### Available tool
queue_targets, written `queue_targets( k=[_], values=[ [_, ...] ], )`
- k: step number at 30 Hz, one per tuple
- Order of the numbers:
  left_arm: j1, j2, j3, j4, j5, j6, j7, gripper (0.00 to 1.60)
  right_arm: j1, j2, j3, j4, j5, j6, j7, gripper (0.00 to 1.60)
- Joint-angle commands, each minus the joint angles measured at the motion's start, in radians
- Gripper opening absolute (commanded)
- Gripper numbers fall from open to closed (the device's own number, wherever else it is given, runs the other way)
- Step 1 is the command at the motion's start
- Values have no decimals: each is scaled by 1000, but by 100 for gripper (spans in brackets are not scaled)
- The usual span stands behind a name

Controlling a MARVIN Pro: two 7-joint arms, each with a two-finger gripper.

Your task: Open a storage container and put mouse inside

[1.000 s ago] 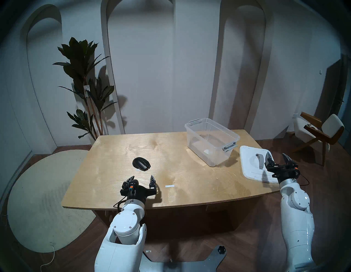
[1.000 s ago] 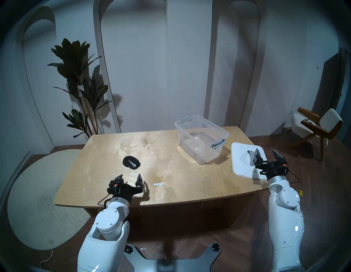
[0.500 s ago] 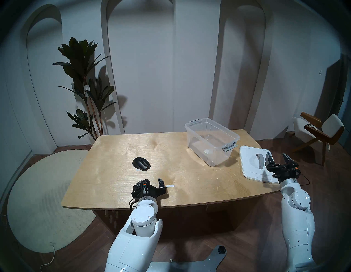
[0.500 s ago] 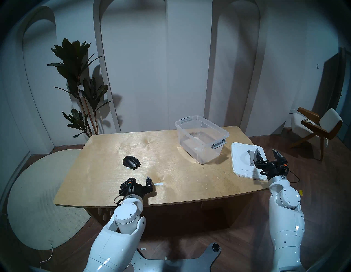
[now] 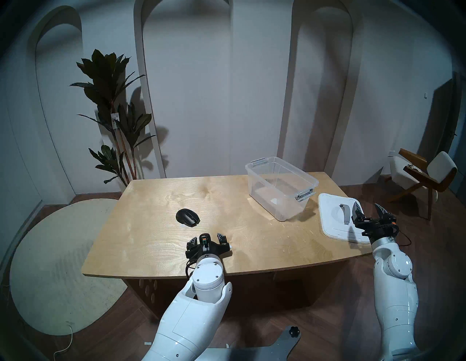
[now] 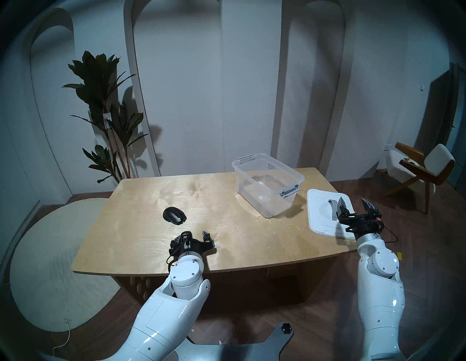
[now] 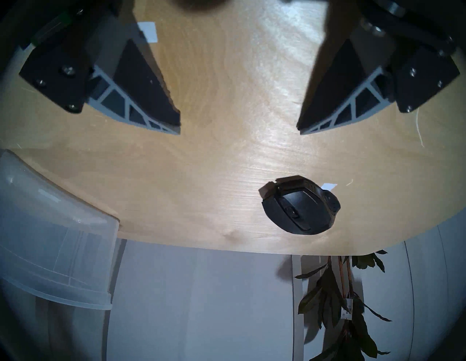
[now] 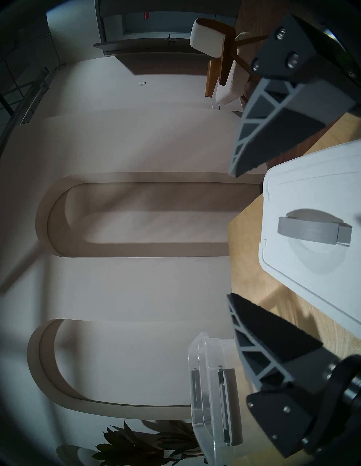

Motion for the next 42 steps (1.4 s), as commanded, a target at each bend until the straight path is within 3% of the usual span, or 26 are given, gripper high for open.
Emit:
queue_targets(
  k=[1,24,42],
  values=[
    [-118,-32,34,56,-14,-13,71,160,11,5,3,-15,0,-6,0,160],
    [-357,-147,14,405,-79,-81,349,160,15,5,7,-9,2,-7,15,160],
    [-510,-250,-65,689,-105,-213,515,160,17,3,11,-10,2,-8,21,160]
  ],
)
